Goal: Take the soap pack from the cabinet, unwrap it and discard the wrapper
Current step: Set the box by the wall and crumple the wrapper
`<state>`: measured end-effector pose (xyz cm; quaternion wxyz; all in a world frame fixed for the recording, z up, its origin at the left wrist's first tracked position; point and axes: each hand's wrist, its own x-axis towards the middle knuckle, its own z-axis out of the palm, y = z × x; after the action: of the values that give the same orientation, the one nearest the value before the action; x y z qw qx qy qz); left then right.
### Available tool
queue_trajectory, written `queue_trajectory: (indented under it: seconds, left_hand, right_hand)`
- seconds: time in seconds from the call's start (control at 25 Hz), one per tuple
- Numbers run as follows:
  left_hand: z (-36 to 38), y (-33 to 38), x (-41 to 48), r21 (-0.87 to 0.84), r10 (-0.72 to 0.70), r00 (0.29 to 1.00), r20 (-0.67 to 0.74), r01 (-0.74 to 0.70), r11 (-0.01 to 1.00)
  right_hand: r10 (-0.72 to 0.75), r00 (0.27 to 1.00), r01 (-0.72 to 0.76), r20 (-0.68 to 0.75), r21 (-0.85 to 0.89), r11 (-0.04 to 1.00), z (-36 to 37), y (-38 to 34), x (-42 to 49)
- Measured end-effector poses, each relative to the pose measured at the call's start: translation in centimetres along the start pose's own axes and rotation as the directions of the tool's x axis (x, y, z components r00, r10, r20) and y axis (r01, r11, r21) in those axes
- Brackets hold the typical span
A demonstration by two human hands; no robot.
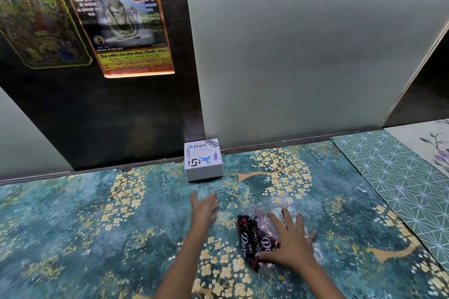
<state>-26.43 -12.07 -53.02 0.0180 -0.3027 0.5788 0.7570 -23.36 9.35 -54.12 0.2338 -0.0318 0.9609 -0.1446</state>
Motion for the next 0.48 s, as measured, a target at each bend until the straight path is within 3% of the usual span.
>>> queue_trajectory:
  seconds: [0.04, 0.12, 0.2, 0.28, 0.32, 0.44, 0.48]
  left_hand:
    - [-0.1, -1.4, -2.2, 0.149, 0.080, 0.992, 0.095, -0.093, 0.984]
    - [-0.1, -4.5, -6.0, 0.420, 0.179, 0.897, 0.405, -0.357, 0.835]
    - [0.5, -6.7, -8.9, 0.450, 0.225, 0.776, 0.589, -0.546, 0.706]
    - [1.1, -7.3, -10.8, 0.359, 0.326, 0.777, 0.539, -0.562, 0.745]
    - [1.4, -7.1, -11.5, 0.306, 0.357, 0.796, 0.489, -0.539, 0.784]
    - [3.2, -5.6, -14.2, 0.173, 0.416, 0.812, 0.409, -0.516, 0.839]
    - [4.0, -5.0, -15.3, 0.146, 0.418, 0.824, 0.383, -0.500, 0.853]
  right_hand:
    - [-0.047, 0.997, 0.048, -0.065, 0.012, 0.999, 0.4, 0.3, -0.7]
    - [-0.133, 0.975, 0.156, -0.181, 0.123, 0.980, 0.7, 0.2, -2.0]
    - [-0.067, 0.973, 0.172, -0.221, 0.501, 0.848, 0.2, -0.9, -3.8]
    - [-0.024, 0.978, 0.183, -0.206, 0.801, 0.570, -1.0, -2.1, -6.0]
    - [-0.027, 0.975, 0.208, -0.223, 0.851, 0.481, -1.6, -2.4, -6.8]
    - [-0.040, 0.968, 0.247, -0.247, 0.917, 0.314, -2.6, -1.8, -9.1]
    - [-0.074, 0.963, 0.269, -0.259, 0.915, 0.301, -2.8, -1.2, -10.0]
